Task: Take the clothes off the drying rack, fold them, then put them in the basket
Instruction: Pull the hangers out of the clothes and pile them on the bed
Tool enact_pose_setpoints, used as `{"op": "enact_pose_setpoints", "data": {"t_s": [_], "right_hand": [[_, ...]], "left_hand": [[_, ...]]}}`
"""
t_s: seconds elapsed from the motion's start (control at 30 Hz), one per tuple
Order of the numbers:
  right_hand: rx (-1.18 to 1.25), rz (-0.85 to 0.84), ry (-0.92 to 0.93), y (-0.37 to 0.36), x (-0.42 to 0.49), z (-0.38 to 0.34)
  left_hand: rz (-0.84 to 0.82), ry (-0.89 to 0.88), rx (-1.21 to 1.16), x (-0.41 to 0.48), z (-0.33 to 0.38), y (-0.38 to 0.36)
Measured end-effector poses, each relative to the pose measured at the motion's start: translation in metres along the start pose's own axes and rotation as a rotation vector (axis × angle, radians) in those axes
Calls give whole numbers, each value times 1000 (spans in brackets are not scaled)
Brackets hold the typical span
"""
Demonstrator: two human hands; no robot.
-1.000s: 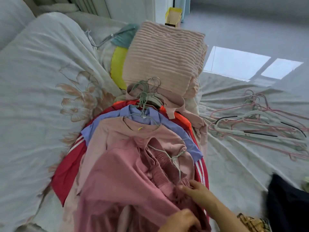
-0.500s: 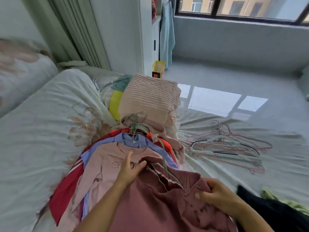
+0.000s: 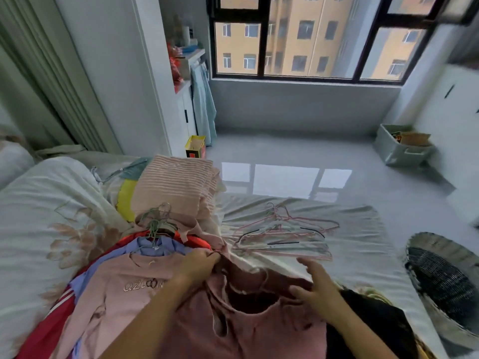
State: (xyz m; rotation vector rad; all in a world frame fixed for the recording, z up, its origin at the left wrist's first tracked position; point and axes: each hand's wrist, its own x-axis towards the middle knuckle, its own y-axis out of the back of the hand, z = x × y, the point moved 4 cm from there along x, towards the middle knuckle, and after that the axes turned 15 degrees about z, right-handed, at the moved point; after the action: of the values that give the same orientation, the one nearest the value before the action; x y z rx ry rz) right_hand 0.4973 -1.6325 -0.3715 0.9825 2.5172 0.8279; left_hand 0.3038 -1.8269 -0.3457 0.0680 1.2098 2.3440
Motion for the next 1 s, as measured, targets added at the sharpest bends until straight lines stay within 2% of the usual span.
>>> {"op": "enact_pose_setpoints", "data": {"t_s": [0.07, 0.13, 0.27, 0.37, 0.4, 0.47, 0.53, 0.57, 0.73, 0.9, 1.0], "right_hand": [[43, -68, 55, -23, -16, -3], [135, -115, -25, -44, -26, 1], [123, 82, 7, -58, -29, 6], [104, 119, 110, -60, -30, -15], [93, 110, 158, -62, -28, -22], [-18, -31, 224, -70, -24, -32], [-136, -150, 237, -75, -21, -34], [-120, -167, 216, -75, -19, -32], [-79, -188, 243, -76, -22, -26], [-201, -161, 300, -88, -27, -27], [-186, -153, 312, -81, -26, -28]], "left_hand": [[-45, -89, 101, -18, 23, -4], [-44, -82, 76, -30, 29, -5], [-46, 54, -98, -42, 21, 7], [-43, 23, -116, -49, 15, 9], [-50, 1, -123, -53, 13, 8], [-37, -16, -194, -59, 8, 7], [-17, 20, -268, -62, 5, 9], [-4, 52, -305, -63, 3, 11], [114, 203, -496, -53, -13, 23], [-101, 148, -472, -55, -8, 19], [-67, 144, -437, -47, -17, 20]]}}
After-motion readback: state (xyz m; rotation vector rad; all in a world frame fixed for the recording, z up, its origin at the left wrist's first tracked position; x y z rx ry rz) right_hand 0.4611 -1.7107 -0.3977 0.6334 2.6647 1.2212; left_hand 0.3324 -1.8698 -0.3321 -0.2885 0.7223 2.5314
